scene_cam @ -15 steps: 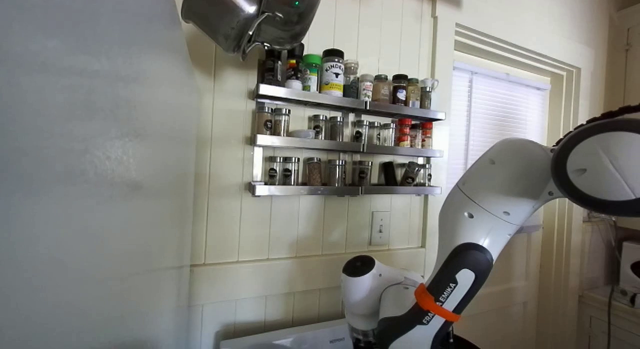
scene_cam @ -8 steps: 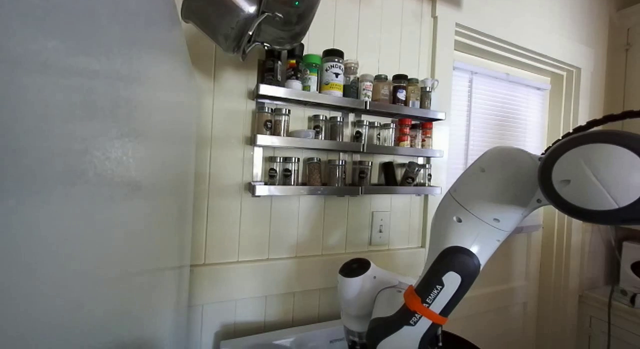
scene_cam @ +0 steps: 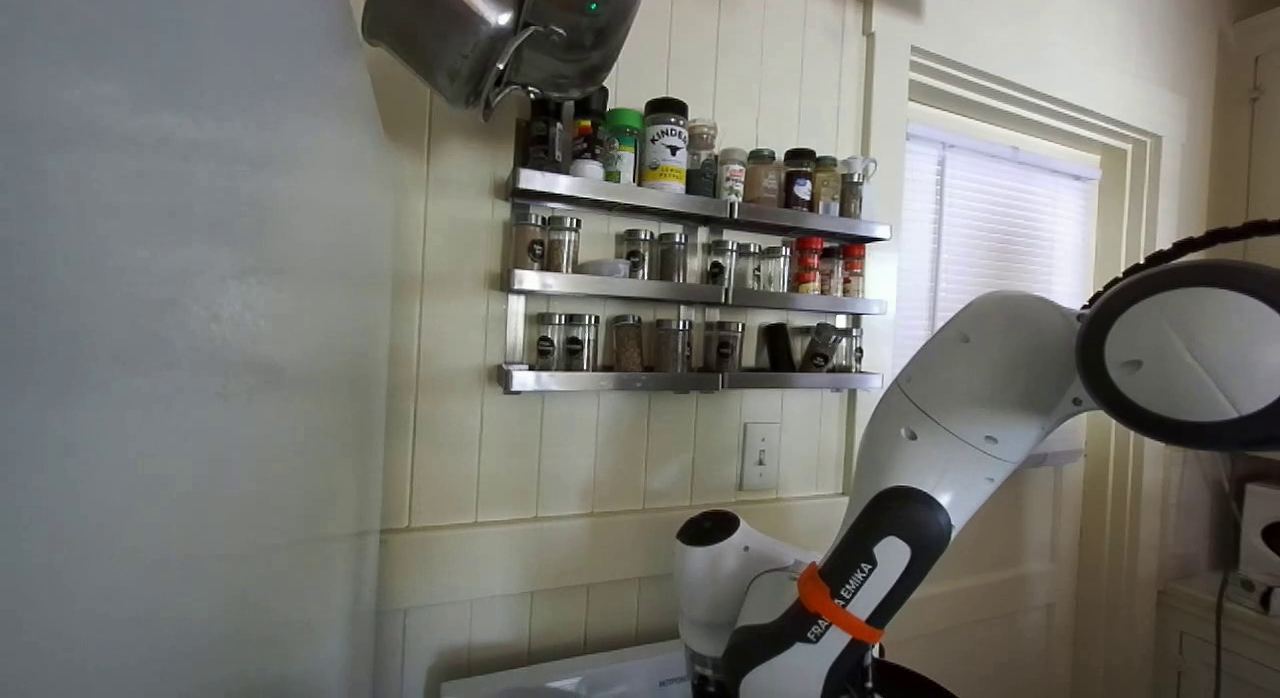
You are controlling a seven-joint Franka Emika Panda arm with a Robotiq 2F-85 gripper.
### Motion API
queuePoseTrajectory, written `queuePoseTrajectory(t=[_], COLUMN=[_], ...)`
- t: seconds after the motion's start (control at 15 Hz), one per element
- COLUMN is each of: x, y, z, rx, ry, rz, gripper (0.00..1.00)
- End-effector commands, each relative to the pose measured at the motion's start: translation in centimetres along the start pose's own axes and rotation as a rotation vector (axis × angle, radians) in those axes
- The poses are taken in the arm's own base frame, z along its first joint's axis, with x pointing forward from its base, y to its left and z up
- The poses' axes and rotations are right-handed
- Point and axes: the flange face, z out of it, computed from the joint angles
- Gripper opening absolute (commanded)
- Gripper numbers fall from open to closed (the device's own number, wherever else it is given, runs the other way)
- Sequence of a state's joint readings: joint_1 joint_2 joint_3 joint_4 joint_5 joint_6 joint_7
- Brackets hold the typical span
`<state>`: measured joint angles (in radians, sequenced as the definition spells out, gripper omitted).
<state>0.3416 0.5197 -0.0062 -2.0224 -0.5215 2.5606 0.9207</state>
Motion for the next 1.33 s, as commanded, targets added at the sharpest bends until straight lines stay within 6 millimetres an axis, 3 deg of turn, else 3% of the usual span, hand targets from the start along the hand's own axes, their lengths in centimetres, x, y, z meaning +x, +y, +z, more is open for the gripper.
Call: queuePoseTrajectory(t=[0.0, 0.4, 0.6, 0.8, 0.93, 1.27], x=[-0.3, -2.6, -4.6, -7.2, -9.1, -13.9], y=[-0.5, -2.3, -2.1, -0.8, 1.2, 5.7], z=[-0.6, -4.4, -6.4, -7.9, -9.4, -9.7], rx=[0.003, -0.050, -0.064, -0.069, -0.085, -0.201], ry=[0.019, 0.155, 0.247, 0.366, 0.445, 0.644], rz=[-0.014, -0.063, -0.041, -0.021, 0.020, -0.121], gripper=[0.25, 0.25, 0.25, 0.25, 0.25, 0.25])
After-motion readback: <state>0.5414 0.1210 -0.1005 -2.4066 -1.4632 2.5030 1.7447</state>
